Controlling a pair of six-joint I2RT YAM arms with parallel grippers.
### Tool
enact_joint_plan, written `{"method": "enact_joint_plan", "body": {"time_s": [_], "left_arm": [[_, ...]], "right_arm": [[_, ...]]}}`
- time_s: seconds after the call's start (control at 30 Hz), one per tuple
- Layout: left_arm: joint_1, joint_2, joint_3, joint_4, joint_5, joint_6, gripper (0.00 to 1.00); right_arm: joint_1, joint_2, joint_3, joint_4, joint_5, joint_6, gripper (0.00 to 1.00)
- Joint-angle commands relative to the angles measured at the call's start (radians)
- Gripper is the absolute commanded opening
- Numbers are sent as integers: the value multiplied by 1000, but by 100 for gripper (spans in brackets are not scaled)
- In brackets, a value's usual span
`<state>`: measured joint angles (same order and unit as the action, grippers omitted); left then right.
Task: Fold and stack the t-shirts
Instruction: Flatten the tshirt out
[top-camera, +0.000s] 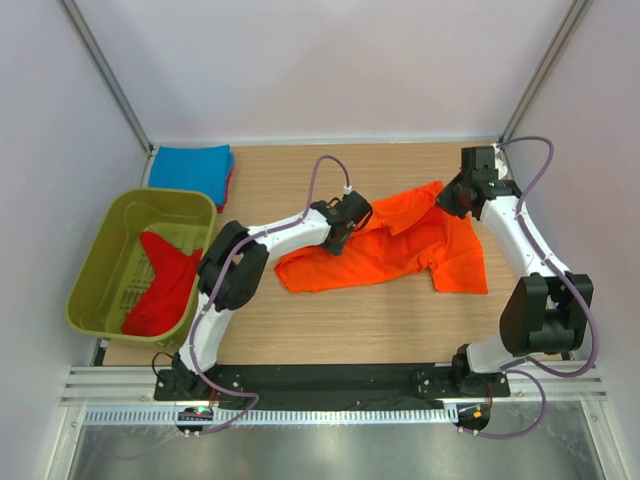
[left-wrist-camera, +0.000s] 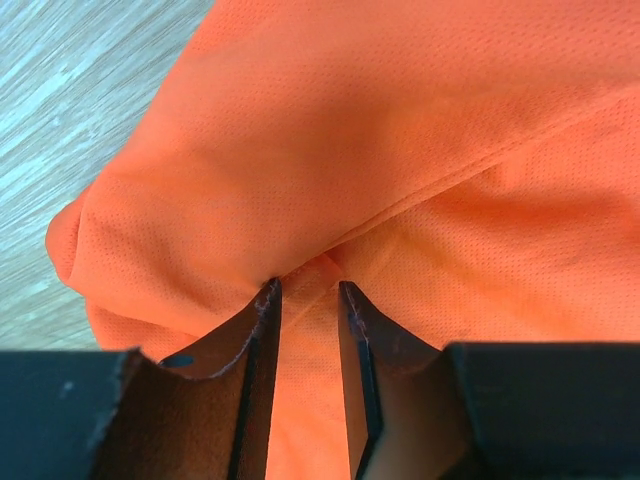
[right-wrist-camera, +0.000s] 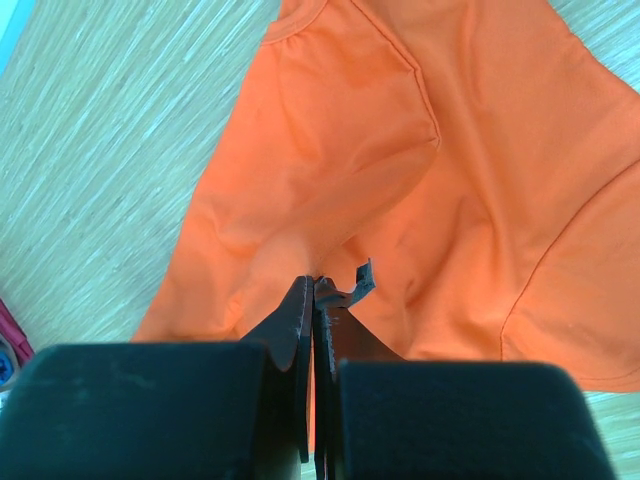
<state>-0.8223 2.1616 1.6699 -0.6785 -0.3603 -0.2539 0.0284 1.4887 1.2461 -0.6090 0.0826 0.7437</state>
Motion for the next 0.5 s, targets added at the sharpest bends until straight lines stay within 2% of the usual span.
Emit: {"method": "enact_joint_plan", "body": {"time_s": [0.0,0.17,0.37,0.47], "left_arm": [[-18,-40,19,45,-31,1,32],[-37,-63,24,43,-51,4,40],[-37,-37,51,30,-80,13,38],[-37,-42,39,59,-48,19,37]], "right_arm": [[-16,5,56,37,-6,11,1],[-16,61,176,12,-26,34,1],[-16,65,191,26,-43,57,1],[-16,76,182,34,-53,62,1]]}}
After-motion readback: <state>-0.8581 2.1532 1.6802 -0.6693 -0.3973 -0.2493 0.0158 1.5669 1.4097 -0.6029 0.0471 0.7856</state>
